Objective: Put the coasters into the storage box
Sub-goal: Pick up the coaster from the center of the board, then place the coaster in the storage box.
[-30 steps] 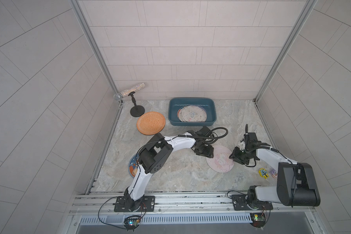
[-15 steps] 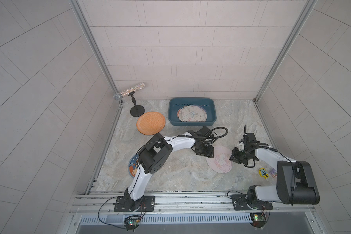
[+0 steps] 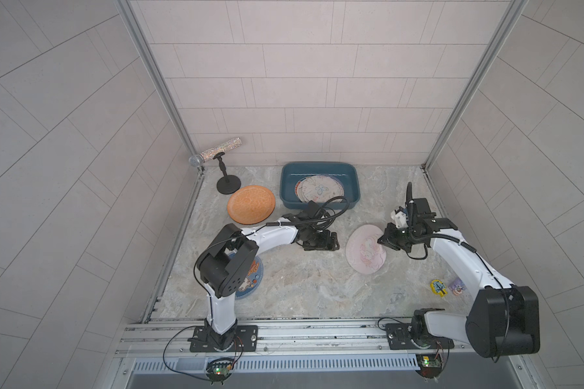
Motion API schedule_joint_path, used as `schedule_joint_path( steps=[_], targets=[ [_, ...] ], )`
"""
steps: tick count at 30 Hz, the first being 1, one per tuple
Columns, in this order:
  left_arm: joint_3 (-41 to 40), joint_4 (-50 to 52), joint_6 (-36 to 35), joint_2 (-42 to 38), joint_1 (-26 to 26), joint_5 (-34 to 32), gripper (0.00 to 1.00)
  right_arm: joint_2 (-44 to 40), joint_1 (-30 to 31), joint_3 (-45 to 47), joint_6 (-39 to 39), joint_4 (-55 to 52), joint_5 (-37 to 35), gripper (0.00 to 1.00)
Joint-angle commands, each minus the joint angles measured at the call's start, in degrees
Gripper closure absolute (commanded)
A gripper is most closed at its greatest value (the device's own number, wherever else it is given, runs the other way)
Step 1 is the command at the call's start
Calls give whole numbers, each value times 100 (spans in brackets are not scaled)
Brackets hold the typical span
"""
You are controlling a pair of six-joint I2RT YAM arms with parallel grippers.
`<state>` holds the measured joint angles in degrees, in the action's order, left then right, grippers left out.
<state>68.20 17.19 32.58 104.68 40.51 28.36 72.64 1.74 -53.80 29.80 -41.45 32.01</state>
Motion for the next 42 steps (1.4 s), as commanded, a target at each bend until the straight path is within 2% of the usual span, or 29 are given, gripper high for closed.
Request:
schedule_joint_path(
  steps=[1, 7, 12, 24, 32, 37, 42],
  targets=[
    [-284, 28, -40, -441, -190, -93, 11, 39, 221, -532, 26, -190, 228, 100],
    [-810, 135, -128, -1034, -651, -134, 8, 425, 478, -1563, 243, 33, 384, 100],
    [-1174, 245, -212, -1502, -1014, -146, 7, 998, 597, -2281, 645, 664, 622, 100],
    [-1665, 573, -458, -2203, -1767, -146, 4, 3446, 1303, -4875, 1040, 1563, 687, 100],
    [-1846, 722, -571, -2391, -2007, -138, 3, 5123, 1625, -6376, 1532, 2542, 1225, 100],
    [-1842, 953, -703, -2530, -2073, -247, 3, 5944, 1668, -7329, 1574, 2344, 1218, 100],
    [-1896, 1149, -744, -2745, -2176, -395, 3, 6310, 1518, -7355, 1551, 1933, 853, 100]
  ],
)
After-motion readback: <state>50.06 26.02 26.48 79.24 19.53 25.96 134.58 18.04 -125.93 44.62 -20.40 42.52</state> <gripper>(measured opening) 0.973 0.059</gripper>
